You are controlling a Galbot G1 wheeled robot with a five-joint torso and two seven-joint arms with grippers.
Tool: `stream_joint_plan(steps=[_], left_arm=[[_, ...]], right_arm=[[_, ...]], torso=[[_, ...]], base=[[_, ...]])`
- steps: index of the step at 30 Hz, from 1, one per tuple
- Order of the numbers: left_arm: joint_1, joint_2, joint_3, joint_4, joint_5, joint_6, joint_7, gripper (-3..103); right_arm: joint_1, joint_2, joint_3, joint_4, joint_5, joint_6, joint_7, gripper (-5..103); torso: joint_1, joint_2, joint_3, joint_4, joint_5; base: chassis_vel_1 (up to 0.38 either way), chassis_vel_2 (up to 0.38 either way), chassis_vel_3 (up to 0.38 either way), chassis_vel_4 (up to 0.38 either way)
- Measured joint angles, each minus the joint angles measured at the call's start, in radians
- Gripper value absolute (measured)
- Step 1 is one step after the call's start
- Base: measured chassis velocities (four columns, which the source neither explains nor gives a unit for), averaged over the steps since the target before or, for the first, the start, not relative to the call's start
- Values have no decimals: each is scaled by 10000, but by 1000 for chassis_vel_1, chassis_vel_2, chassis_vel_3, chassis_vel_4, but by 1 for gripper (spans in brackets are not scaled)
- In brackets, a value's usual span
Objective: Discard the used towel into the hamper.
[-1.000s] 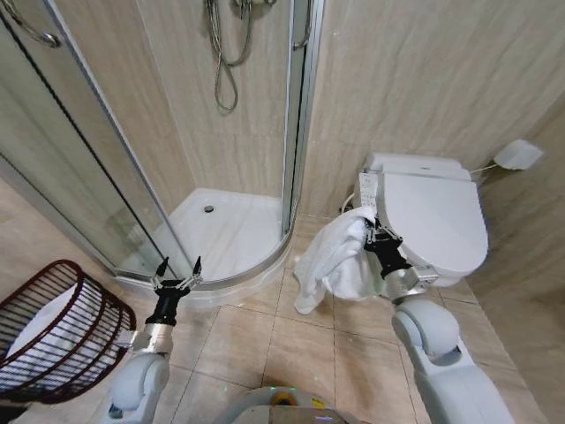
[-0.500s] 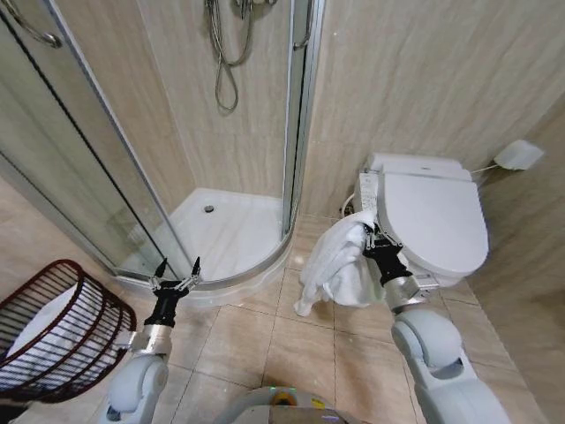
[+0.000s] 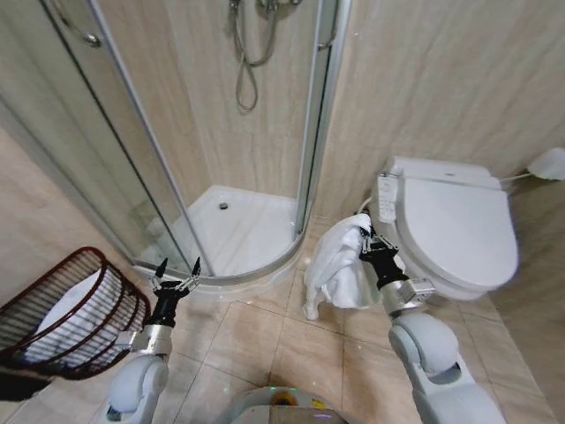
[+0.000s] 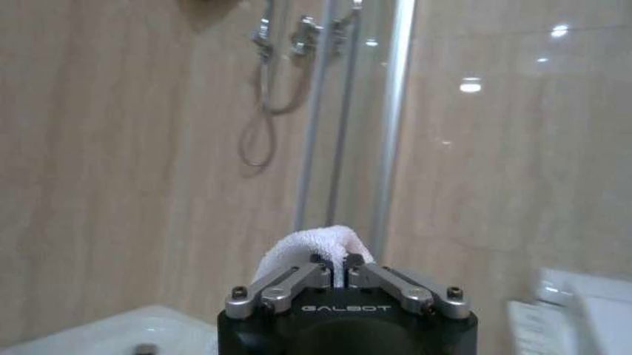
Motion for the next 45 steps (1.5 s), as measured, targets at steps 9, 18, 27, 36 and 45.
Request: stream_joint_plan(steps=[9, 18, 27, 36, 45], left_arm=[[4, -19, 14, -17, 55, 0, 25, 100], [-12, -28, 36, -18, 109, 0, 42, 100], [-45, -47, 70, -12, 182, 11, 48, 100], [-56, -57, 96, 28, 211, 18, 57, 100], [-74, -56, 98, 49, 209, 21, 54, 100]], right_arm=[[-233, 61, -123, 226, -195, 103, -10, 4], [-469, 164, -251, 498, -479, 202, -94, 4], [-598, 221, -365, 553, -709, 310, -191, 4], [-757, 316, -499, 513, -931, 430, -302, 4], [-743, 301, -497, 470, -941, 434, -314, 4]], torso=[[0, 0, 0, 1, -1], [0, 0, 0, 0, 1], [0, 0, -1, -1, 0], [0, 0, 0, 1, 0], [0, 0, 0, 0, -1]], base=[[102, 115, 119, 112], [127, 129, 122, 127], [120, 113, 136, 122], [133, 131, 119, 129], [126, 116, 114, 121]])
